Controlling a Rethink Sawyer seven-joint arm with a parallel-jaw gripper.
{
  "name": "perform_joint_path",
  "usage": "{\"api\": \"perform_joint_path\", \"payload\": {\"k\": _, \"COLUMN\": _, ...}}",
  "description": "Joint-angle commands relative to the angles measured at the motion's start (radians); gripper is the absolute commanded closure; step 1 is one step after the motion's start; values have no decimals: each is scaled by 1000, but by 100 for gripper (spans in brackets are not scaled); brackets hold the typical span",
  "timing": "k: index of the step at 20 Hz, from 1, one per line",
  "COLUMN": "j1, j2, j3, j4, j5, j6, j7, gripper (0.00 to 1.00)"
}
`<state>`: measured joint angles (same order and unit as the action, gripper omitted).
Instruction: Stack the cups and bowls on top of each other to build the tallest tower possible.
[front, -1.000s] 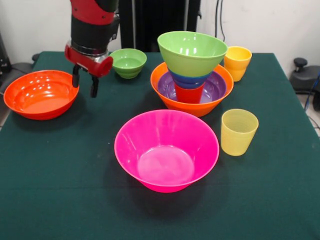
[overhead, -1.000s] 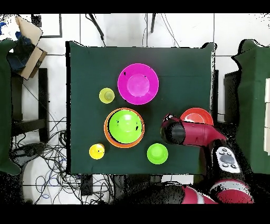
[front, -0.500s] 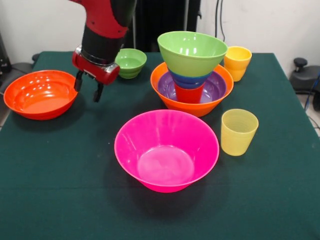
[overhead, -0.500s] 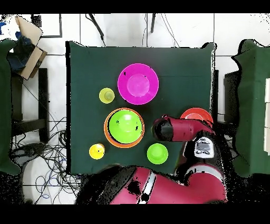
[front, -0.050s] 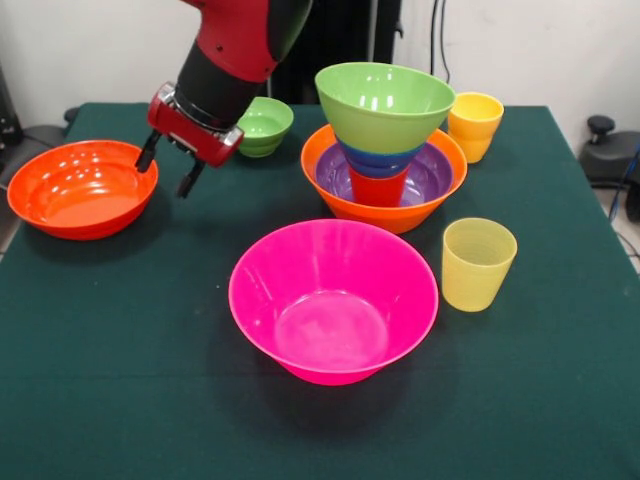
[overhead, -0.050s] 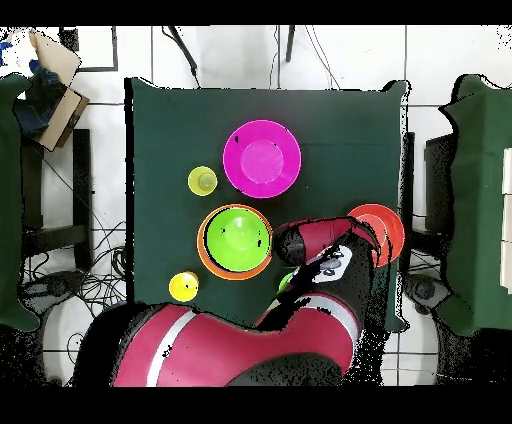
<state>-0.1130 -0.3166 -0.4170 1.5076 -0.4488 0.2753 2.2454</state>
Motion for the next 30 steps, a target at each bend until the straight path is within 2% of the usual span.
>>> {"api": "perform_joint_path", "payload": {"k": 1, "j1": -46, "j2": 41, "j3": 53, "j4": -32, "j5": 39, "j6": -116, "j7": 141, "gripper": 0}}
{"api": "perform_joint_path", "payload": {"k": 5, "j1": -81, "j2": 52, "j3": 88, "j4": -3, "j5": 48, "j6": -177, "j7": 149, "gripper": 0}}
{"api": "perform_joint_path", "payload": {"k": 14, "j1": -80, "j2": 74, "j3": 73, "j4": 37, "j5": 68, "j6": -246, "j7": 158, "gripper": 0}}
{"api": "perform_joint_path", "payload": {"k": 19, "j1": -149, "j2": 63, "j3": 165, "j4": 65, "j5": 58, "j6": -304, "j7": 133, "gripper": 0}}
{"api": "perform_joint_path", "payload": {"k": 21, "j1": -154, "j2": 62, "j3": 173, "j4": 68, "j5": 62, "j6": -300, "j7": 130, "gripper": 0}}
{"api": "perform_joint_path", "payload": {"k": 30, "j1": -151, "j2": 84, "j3": 129, "j4": 78, "j5": 81, "j6": -305, "j7": 133, "gripper": 0}}
